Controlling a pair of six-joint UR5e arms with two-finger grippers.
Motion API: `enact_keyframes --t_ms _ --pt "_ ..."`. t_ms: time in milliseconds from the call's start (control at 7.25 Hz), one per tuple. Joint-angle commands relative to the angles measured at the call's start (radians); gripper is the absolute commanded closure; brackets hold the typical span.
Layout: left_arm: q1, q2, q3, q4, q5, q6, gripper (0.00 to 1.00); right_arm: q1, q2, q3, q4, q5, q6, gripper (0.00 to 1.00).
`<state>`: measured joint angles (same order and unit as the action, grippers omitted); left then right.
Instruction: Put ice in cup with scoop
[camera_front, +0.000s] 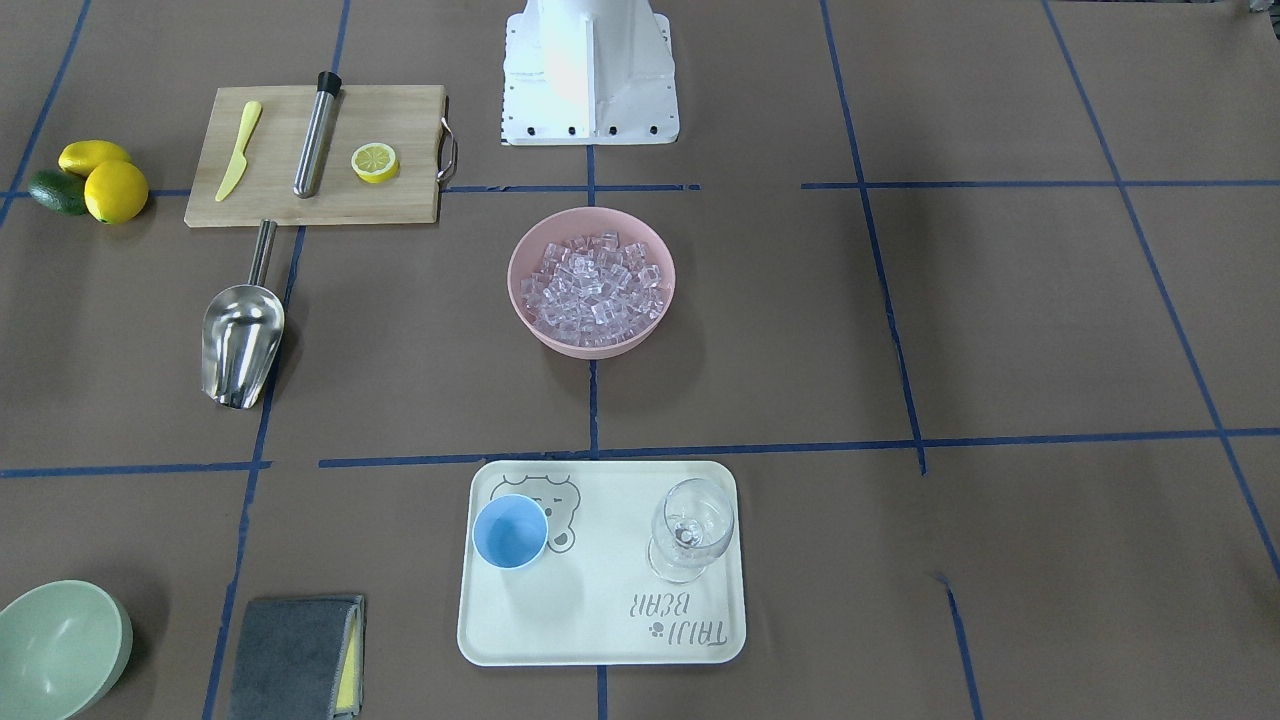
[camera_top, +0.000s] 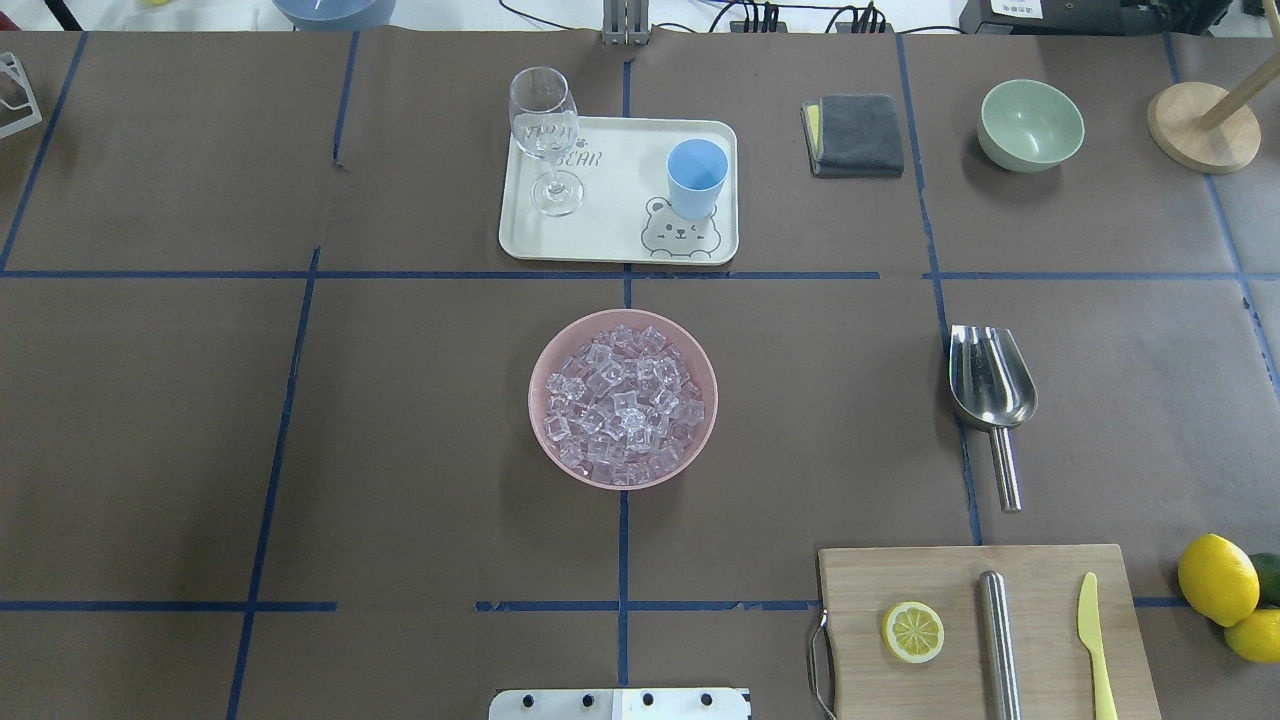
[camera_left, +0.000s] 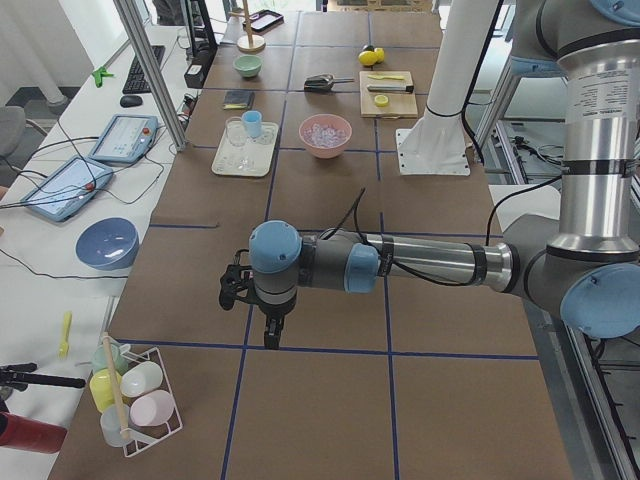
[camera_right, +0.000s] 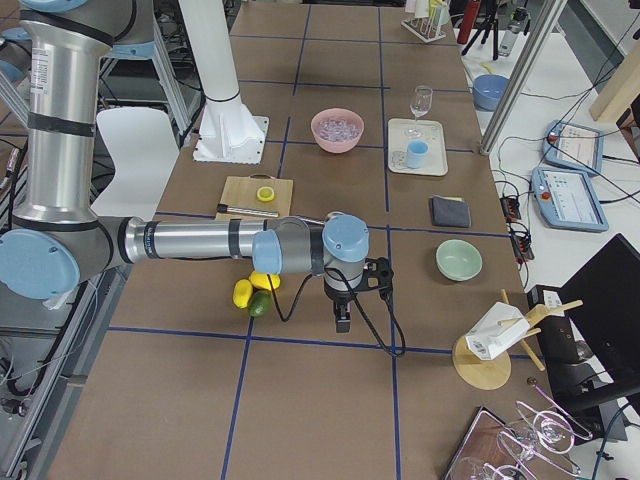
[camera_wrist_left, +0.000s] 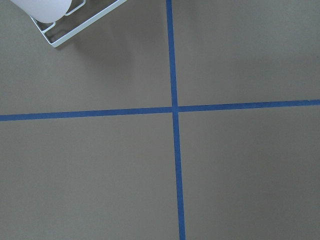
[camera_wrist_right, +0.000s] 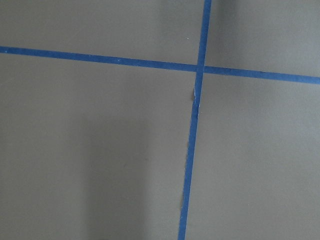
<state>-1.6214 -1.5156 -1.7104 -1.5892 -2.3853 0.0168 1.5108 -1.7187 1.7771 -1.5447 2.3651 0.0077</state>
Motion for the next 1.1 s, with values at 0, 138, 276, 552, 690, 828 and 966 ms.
enact_keyframes --t_ms 0,138,276,552,690,828,966 --pt "0.0 -0.002 -0.005 0.0 0.0 -0.001 0.0 0.0 0.001 0.001 0.0 0.0 0.002 0.0" --pt "-0.001 0.0 -0.009 0.002 0.0 -0.002 0.0 0.0 0.001 0.004 0.002 -0.001 0.002 0.0" --pt "0.0 0.0 -0.011 -0.001 0.0 -0.002 0.0 0.0 0.002 0.007 0.002 -0.001 0.002 0.0" --pt "0.003 -0.002 -0.017 -0.008 0.002 -0.002 0.0 -0.001 0.013 0.045 0.002 -0.003 0.011 0.0" --pt "0.005 -0.003 -0.023 -0.011 0.002 -0.002 0.0 -0.001 0.013 0.065 0.003 -0.003 0.012 0.0" --pt "0.003 -0.005 -0.015 -0.052 -0.002 -0.006 0.0 -0.001 0.013 0.065 0.002 -0.001 0.014 0.0" --pt "0.003 -0.005 -0.006 -0.149 0.0 -0.009 0.0 -0.001 0.011 0.067 0.0 -0.001 0.015 0.0"
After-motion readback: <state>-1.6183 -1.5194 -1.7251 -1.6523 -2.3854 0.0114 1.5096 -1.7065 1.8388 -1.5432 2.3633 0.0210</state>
